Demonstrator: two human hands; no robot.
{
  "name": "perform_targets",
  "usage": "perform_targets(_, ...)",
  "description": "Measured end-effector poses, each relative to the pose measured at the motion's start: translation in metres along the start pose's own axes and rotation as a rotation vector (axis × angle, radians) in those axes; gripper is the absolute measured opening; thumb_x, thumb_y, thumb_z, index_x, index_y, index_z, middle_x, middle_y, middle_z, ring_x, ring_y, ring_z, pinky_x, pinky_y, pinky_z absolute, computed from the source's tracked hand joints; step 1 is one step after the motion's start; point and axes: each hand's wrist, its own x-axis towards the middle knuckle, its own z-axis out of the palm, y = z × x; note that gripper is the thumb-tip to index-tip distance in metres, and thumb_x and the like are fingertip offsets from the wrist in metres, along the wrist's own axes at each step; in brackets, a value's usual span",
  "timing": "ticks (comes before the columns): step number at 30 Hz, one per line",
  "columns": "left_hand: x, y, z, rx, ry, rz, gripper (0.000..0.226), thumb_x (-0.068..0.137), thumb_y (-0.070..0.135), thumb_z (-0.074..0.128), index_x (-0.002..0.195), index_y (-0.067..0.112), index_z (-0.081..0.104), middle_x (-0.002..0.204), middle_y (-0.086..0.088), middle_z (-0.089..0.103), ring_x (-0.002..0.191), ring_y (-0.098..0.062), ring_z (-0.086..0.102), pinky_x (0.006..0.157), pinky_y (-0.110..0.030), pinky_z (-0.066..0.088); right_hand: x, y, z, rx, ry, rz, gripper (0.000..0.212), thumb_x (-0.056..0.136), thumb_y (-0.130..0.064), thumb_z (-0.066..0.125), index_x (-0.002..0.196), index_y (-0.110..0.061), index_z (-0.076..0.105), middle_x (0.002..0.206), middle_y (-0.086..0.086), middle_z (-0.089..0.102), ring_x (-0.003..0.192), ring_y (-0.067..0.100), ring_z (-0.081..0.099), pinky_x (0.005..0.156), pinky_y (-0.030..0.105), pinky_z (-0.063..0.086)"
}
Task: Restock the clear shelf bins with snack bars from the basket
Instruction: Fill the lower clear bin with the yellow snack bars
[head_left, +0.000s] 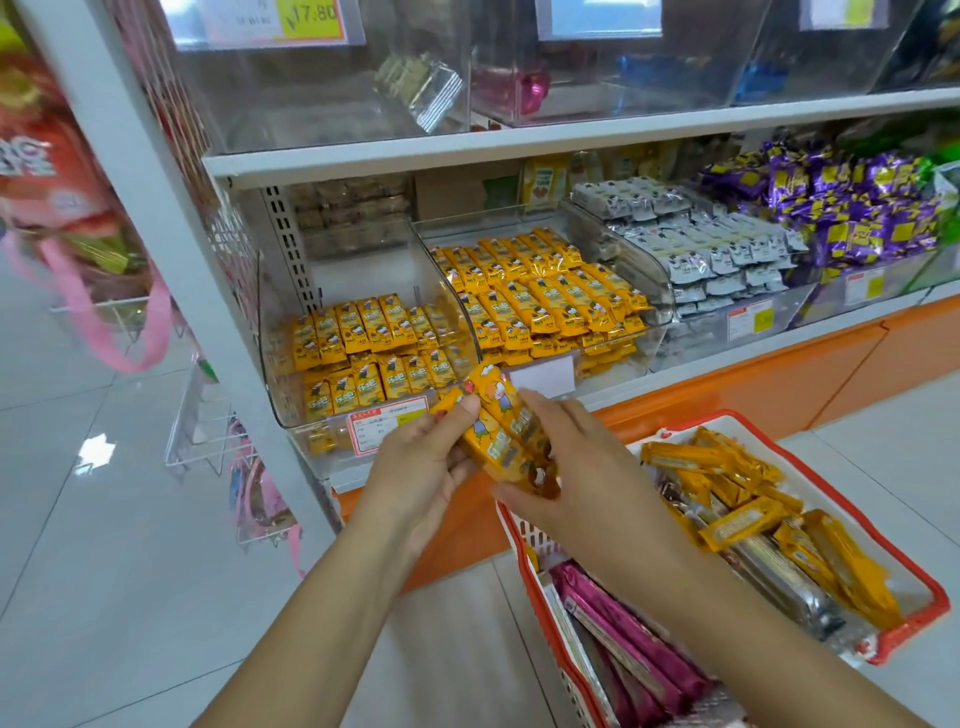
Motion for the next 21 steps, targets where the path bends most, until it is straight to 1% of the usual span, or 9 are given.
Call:
perform_targets(4, 0.003, 0.032, -0.005, 0.025, -0.017, 0.128, 0.031, 0.086, 0.027, 0.058, 0.103, 0.003, 0.066, 0.094, -0.008, 0.074, 0.084, -0.016, 0.071, 0.068, -0.025, 0.058, 0.034, -0.027, 0.002, -0.033, 0.071, -0.105, 0.077, 0.080, -0.031, 0.067, 0.147, -0.021, 0.031, 0.120, 0.002, 0.048, 0.107, 0.021, 0.049, 0.079, 0.033, 0.047)
perform_targets(7, 0.011, 0.054, -0.024, 0.164, 0.086, 0.209, 0.029, 0.091, 0.038, 0.056, 0.094, 0.012, 0.069, 0.095, -0.007, 0.074, 0.089, -0.021, 0.070, 0.082, -0.035, 0.055, 0.075, -0.049, 0.001, 0.016, 0.062, -0.101, 0.074, 0.079, -0.030, 0.066, 0.144, -0.027, 0.033, 0.117, 0.005, 0.047, 0.108, 0.024, 0.047, 0.084, 0.035, 0.044)
perform_targets(9, 0.020, 0.062, -0.043, 0.603, 0.249, 0.336, 0.027, 0.090, 0.039, 0.059, 0.098, 0.016, 0.071, 0.096, -0.004, 0.073, 0.098, -0.024, 0.066, 0.089, -0.033, 0.050, 0.112, -0.060, 0.007, -0.095, 0.055, -0.071, 0.068, 0.081, -0.035, 0.064, 0.142, -0.026, 0.034, 0.118, 0.010, 0.048, 0.110, 0.028, 0.047, 0.084, 0.037, 0.043)
perform_targets(11, 0.022, 0.064, -0.059, 1.110, 0.408, 0.424, 0.029, 0.093, 0.031, 0.057, 0.113, 0.012, 0.068, 0.105, -0.005, 0.071, 0.106, -0.024, 0.063, 0.087, -0.025, 0.045, 0.156, -0.067, 0.019, -0.210, 0.004, 0.023, 0.063, 0.083, -0.040, 0.065, 0.137, -0.023, 0.038, 0.122, 0.014, 0.049, 0.113, 0.032, 0.049, 0.081, 0.038, 0.046)
perform_targets(12, 0.022, 0.064, -0.065, 1.239, 0.431, 0.426, 0.030, 0.093, 0.028, 0.055, 0.116, 0.011, 0.066, 0.110, -0.008, 0.070, 0.107, -0.025, 0.062, 0.087, -0.027, 0.046, 0.177, -0.071, 0.027, -0.257, -0.030, 0.073, 0.060, 0.084, -0.042, 0.065, 0.135, -0.022, 0.041, 0.123, 0.014, 0.050, 0.113, 0.032, 0.050, 0.078, 0.036, 0.046)
perform_targets(14, 0.021, 0.062, -0.072, 1.371, 0.396, 0.376, 0.027, 0.093, 0.026, 0.054, 0.114, 0.013, 0.067, 0.111, -0.008, 0.070, 0.106, -0.027, 0.062, 0.087, -0.033, 0.049, 0.212, -0.078, 0.048, -0.407, -0.046, 0.100, 0.045, 0.090, -0.032, 0.061, 0.131, -0.018, 0.048, 0.124, 0.011, 0.055, 0.114, 0.029, 0.054, 0.071, 0.033, 0.043)
perform_targets(16, 0.019, 0.058, -0.075, 1.524, 0.327, 0.334, 0.027, 0.094, 0.028, 0.052, 0.115, 0.019, 0.066, 0.112, -0.006, 0.069, 0.105, -0.027, 0.062, 0.085, -0.033, 0.050, 0.237, -0.080, 0.069, -0.530, -0.059, 0.070, 0.032, 0.094, -0.010, 0.051, 0.126, -0.013, 0.056, 0.123, 0.009, 0.060, 0.113, 0.025, 0.057, 0.069, 0.031, 0.042)
perform_targets(18, 0.018, 0.055, -0.076, 1.631, 0.276, 0.338, 0.031, 0.095, 0.031, 0.049, 0.123, 0.023, 0.060, 0.117, -0.004, 0.066, 0.107, -0.025, 0.061, 0.085, -0.031, 0.049, 0.251, -0.076, 0.086, -0.551, -0.146, 0.059, 0.033, 0.093, -0.002, 0.047, 0.123, -0.009, 0.058, 0.126, 0.010, 0.059, 0.116, 0.025, 0.057, 0.078, 0.031, 0.048)
perform_targets(21, 0.017, 0.054, -0.079, 1.649, 0.244, 0.372, 0.036, 0.096, 0.032, 0.048, 0.130, 0.027, 0.053, 0.122, -0.002, 0.063, 0.110, -0.021, 0.059, 0.085, -0.027, 0.046, 0.263, -0.067, 0.093, -0.461, -0.237, 0.096, 0.031, 0.094, -0.004, 0.046, 0.121, -0.003, 0.059, 0.128, 0.014, 0.057, 0.118, 0.028, 0.056, 0.087, 0.032, 0.048)
